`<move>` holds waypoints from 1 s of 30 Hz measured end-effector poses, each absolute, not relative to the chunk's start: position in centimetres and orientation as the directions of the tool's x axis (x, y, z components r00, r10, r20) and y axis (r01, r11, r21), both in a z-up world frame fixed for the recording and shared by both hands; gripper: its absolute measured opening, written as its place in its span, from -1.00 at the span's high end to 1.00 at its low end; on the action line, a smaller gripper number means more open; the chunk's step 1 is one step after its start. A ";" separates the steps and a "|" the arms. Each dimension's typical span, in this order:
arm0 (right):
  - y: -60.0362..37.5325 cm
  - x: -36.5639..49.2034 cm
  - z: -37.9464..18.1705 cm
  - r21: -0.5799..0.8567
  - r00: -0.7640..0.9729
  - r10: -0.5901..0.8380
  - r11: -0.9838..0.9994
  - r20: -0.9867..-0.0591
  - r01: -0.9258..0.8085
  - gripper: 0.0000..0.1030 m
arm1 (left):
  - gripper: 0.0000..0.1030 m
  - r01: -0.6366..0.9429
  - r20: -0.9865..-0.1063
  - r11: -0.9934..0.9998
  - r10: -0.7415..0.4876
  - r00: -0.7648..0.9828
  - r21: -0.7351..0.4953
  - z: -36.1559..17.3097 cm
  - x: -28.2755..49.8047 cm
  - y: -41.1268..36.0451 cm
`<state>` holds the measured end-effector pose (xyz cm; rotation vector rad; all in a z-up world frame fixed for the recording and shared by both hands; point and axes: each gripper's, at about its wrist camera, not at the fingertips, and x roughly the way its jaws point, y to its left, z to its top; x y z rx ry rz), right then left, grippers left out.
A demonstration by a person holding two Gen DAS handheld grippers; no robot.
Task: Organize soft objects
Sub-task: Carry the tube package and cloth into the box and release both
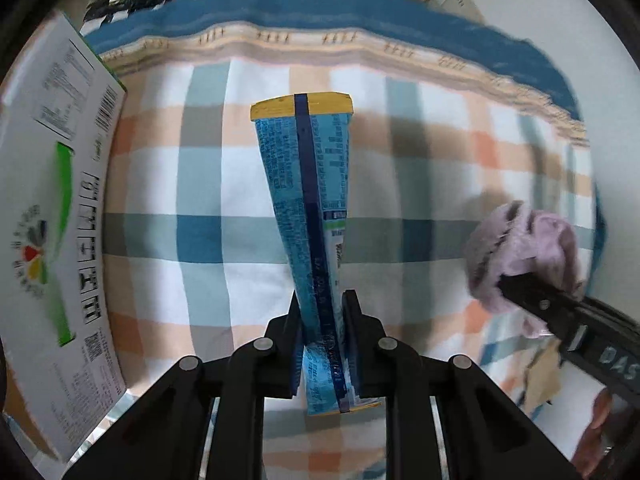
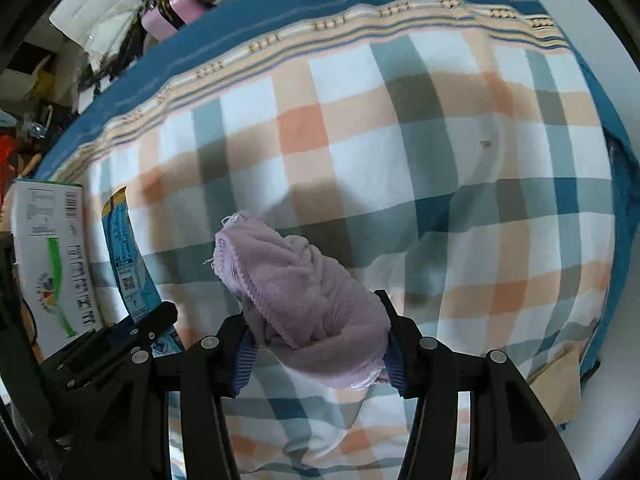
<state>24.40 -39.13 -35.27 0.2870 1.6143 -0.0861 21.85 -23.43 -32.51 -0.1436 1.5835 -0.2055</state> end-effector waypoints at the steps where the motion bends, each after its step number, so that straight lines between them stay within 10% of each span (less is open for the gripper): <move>1: -39.0 24.2 -34.6 0.125 -0.028 0.135 0.963 -0.990 0.237 -0.07 | 0.71 0.045 -0.972 0.971 -0.236 -0.007 -0.236 -31.4 21.7 -23.4; 15: -29.3 19.8 -22.2 0.250 0.159 0.224 0.954 -0.962 0.166 -0.07 | 0.71 0.096 -0.926 0.952 -0.304 0.225 -0.290 -19.6 20.2 -6.1; 30: -4.0 18.4 -21.4 0.377 0.100 0.375 0.926 -0.922 0.000 -0.07 | 0.71 -0.024 -0.975 0.995 -0.092 0.201 -0.099 -23.1 19.3 15.0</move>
